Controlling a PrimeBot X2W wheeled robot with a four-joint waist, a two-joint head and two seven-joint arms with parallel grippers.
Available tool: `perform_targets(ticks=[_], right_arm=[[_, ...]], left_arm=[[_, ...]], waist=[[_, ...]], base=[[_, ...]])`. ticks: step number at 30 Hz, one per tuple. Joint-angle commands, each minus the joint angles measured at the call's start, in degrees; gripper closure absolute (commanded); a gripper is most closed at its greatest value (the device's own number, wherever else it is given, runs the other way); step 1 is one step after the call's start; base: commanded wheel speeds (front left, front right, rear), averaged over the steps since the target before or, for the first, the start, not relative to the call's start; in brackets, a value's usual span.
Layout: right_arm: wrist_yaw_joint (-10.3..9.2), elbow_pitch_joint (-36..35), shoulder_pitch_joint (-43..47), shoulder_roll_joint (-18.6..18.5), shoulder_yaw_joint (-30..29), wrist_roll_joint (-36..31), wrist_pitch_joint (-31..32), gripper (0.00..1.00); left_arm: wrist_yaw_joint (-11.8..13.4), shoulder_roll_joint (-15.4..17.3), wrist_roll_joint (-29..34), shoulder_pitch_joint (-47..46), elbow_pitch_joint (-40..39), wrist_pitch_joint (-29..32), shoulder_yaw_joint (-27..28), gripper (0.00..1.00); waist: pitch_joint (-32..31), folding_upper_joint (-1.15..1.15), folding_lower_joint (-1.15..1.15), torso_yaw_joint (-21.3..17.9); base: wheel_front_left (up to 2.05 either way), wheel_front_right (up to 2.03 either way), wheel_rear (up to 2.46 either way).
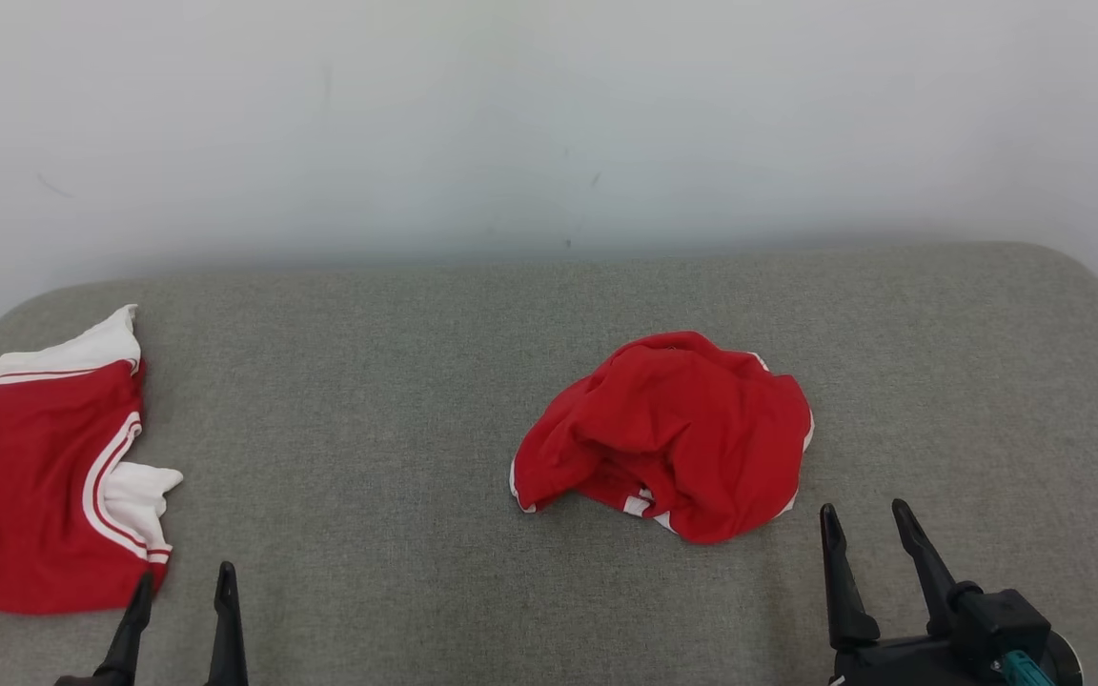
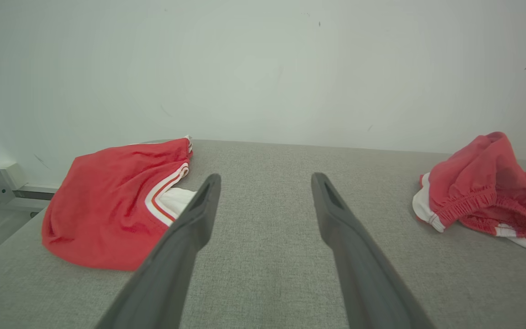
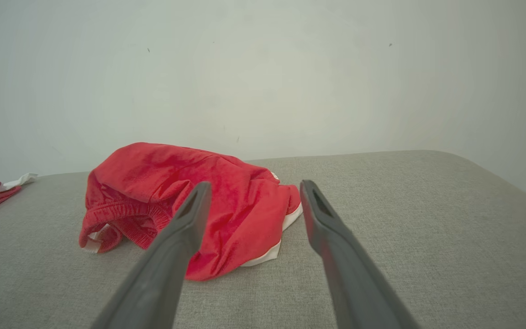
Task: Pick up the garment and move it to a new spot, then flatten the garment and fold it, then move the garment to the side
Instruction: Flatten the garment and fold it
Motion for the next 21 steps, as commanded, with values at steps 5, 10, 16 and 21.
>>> perform_targets(ticks=[5,10,16,21], right_arm=[[-0.12,-0.1,-0.3,0.1,0.3,0.3,0.0,0.00],[-0.12,-0.1,-1.0,0.1,0.6,0.3,0.0,0.00],[-0.12,-0.3,-2.1,0.2,0.6,1.0,0.0,0.00],[-0.12,-0.7,-3.7,0.2,0.8,2.1,0.0,0.00]], left_arm=[[0.0,-0.5,0.5,-1.6,-0.6,-0.2,0.0,0.00],[0.0,-0.6,1.0,-6.0,-1.0,-0.2,-5.0,0.00],[0.0,-0.8,-1.0,-12.3,0.5,-0.2,-14.0,0.00],[0.0,-0.7,-1.9,-17.3,3.4,-0.2,-21.7,0.00]], waist=[[0.5,0.00,0.00,-0.4],[1.7,0.00,0.00,-2.5],[4.8,0.00,0.00,-6.1],[8.8,0.00,0.00,-9.9]], base=[[0.00,0.00,0.00],[0.00,0.00,0.00],[0.00,0.00,0.00],[0.00,0.00,0.00]])
